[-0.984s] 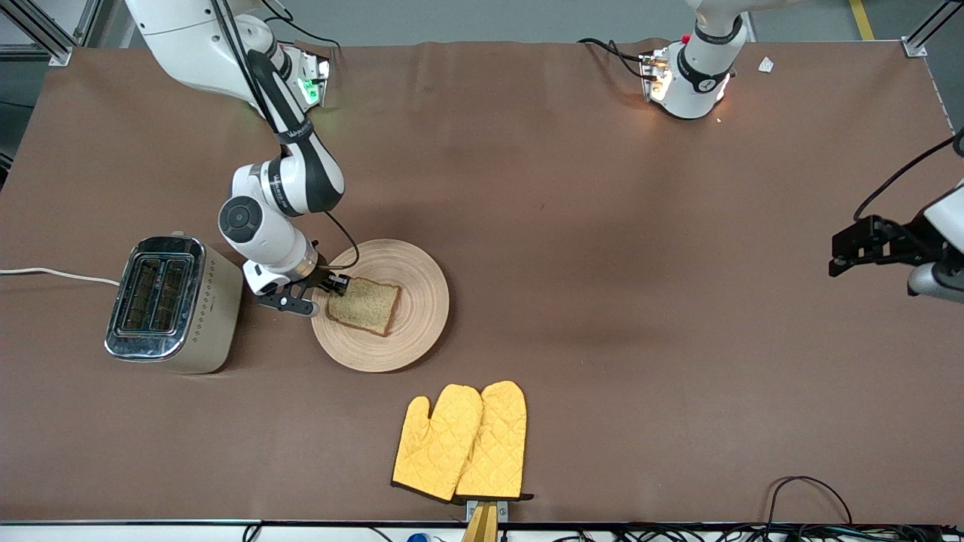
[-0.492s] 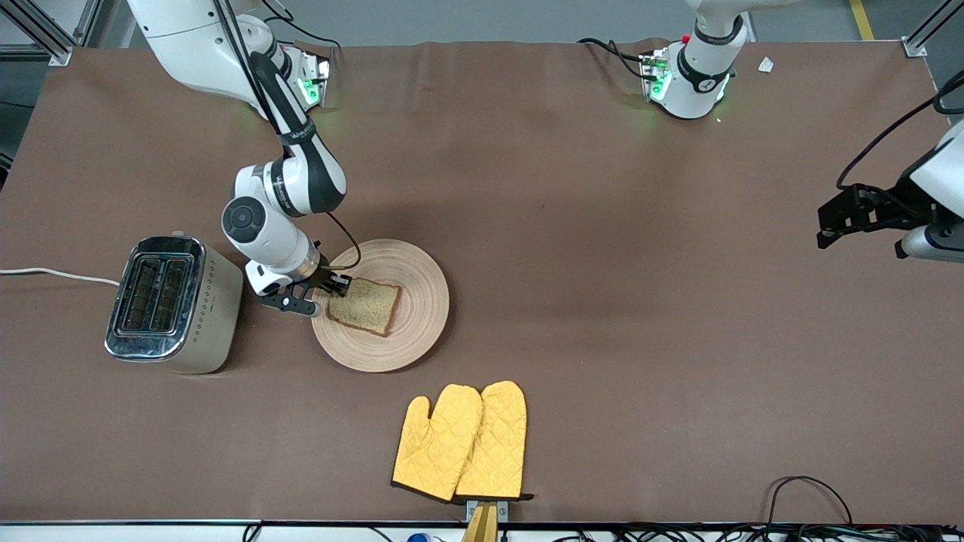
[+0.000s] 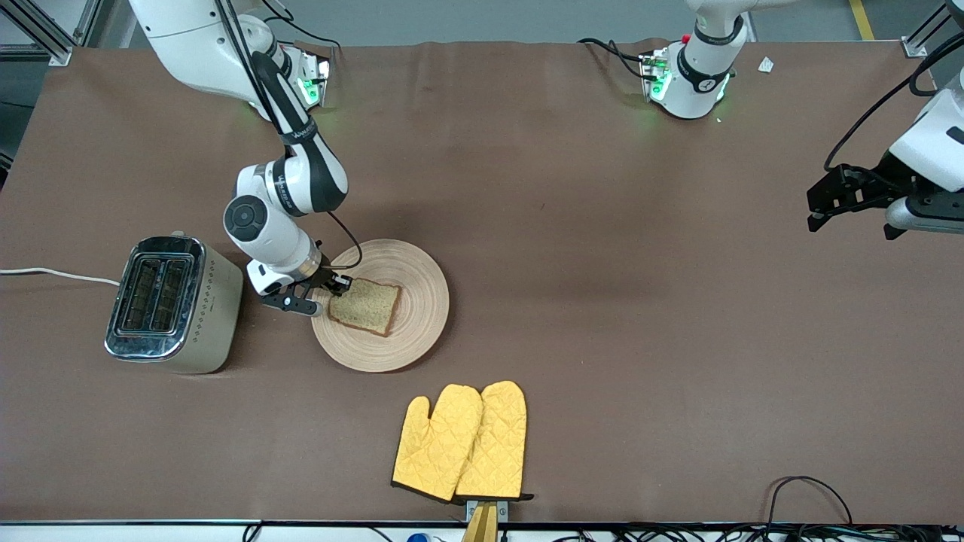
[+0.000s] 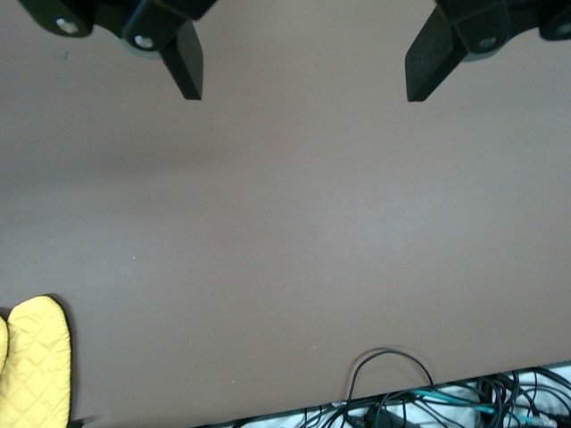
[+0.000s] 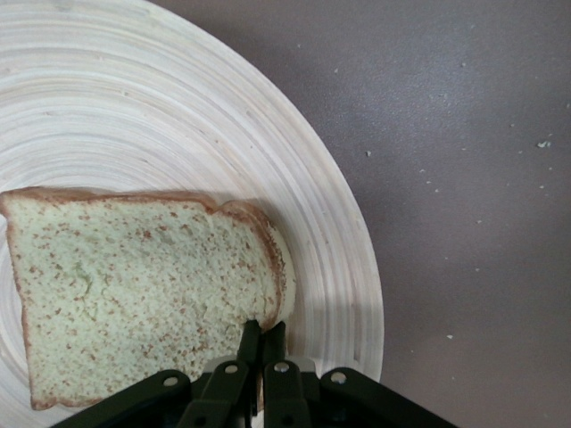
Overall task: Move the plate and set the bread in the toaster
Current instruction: 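Close the right gripper on the edge of the bread slice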
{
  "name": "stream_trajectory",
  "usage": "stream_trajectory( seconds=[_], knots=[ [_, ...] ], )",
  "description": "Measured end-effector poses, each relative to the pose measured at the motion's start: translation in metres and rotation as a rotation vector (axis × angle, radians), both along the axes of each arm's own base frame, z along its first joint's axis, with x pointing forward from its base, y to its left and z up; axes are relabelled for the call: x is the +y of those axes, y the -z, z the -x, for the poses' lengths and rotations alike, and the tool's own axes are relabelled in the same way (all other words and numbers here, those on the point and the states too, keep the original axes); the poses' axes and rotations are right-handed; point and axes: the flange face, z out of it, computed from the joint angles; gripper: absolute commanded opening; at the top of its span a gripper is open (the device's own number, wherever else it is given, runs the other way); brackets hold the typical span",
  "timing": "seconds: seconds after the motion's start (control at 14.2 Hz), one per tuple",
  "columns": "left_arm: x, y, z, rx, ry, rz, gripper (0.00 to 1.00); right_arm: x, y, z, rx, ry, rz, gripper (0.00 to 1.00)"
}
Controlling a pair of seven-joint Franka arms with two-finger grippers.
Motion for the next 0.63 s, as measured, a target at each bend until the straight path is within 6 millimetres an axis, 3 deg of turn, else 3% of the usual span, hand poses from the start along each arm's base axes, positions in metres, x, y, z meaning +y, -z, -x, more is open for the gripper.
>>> stream_trajectory(
  seconds=[0.42, 0.49, 0.63],
  knots=[
    [-0.014, -0.008, 0.006, -0.015, 0.023, -0.002, 1.00, 0.004, -0.005, -0.003, 0.048, -0.010, 0.001, 0.00],
    [-0.011, -0.008, 0.006, -0.016, 0.018, -0.003, 1.00, 0.007, -0.014, -0.008, 0.089, -0.019, 0.003, 0.00],
    [-0.008, -0.008, 0.005, -0.015, 0.011, -0.005, 1.00, 0.006, -0.051, -0.029, 0.158, -0.068, 0.049, 0.00]
  ],
)
